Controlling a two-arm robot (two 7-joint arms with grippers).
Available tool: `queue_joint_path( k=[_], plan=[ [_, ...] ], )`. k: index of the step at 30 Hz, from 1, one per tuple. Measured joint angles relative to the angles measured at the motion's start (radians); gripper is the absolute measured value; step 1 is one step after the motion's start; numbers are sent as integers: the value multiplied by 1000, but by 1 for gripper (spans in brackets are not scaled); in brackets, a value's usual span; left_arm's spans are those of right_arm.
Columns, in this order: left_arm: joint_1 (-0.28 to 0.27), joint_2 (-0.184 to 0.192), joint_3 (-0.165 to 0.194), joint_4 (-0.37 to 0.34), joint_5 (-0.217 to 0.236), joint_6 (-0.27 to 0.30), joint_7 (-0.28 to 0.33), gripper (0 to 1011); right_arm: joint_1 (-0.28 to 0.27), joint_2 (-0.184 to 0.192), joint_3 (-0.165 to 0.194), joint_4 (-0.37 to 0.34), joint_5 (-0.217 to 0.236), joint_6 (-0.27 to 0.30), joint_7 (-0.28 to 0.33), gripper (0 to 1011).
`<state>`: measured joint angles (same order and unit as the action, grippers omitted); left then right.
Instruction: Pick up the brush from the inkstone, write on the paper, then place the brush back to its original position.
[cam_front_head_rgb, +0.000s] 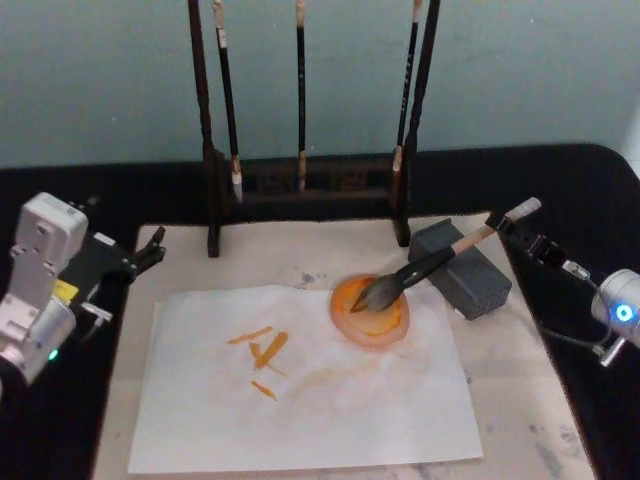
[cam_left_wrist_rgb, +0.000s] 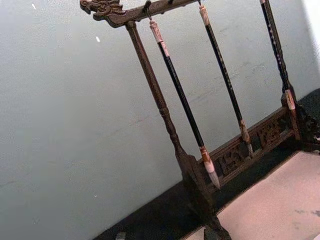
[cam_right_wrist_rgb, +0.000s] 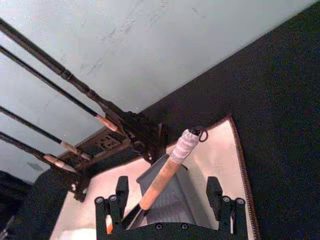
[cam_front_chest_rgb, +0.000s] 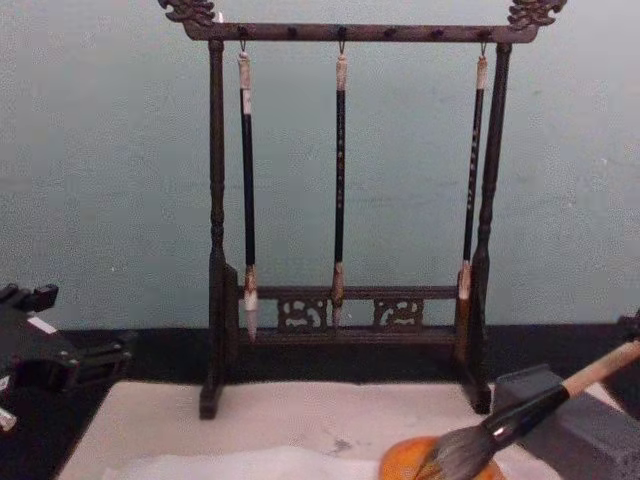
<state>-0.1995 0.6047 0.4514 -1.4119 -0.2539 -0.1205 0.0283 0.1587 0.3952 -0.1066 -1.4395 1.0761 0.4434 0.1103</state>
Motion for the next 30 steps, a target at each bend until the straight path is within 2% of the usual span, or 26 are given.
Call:
queue_joint_path(
  k=[17,30],
  plan=[
    [0,0,0,0,0,0,0,1010,95,-37,-37,134,56,-36,15,1000],
    [0,0,0,0,0,0,0,1010,117,-63,-27,178,139,-39,-15,1000]
  ],
)
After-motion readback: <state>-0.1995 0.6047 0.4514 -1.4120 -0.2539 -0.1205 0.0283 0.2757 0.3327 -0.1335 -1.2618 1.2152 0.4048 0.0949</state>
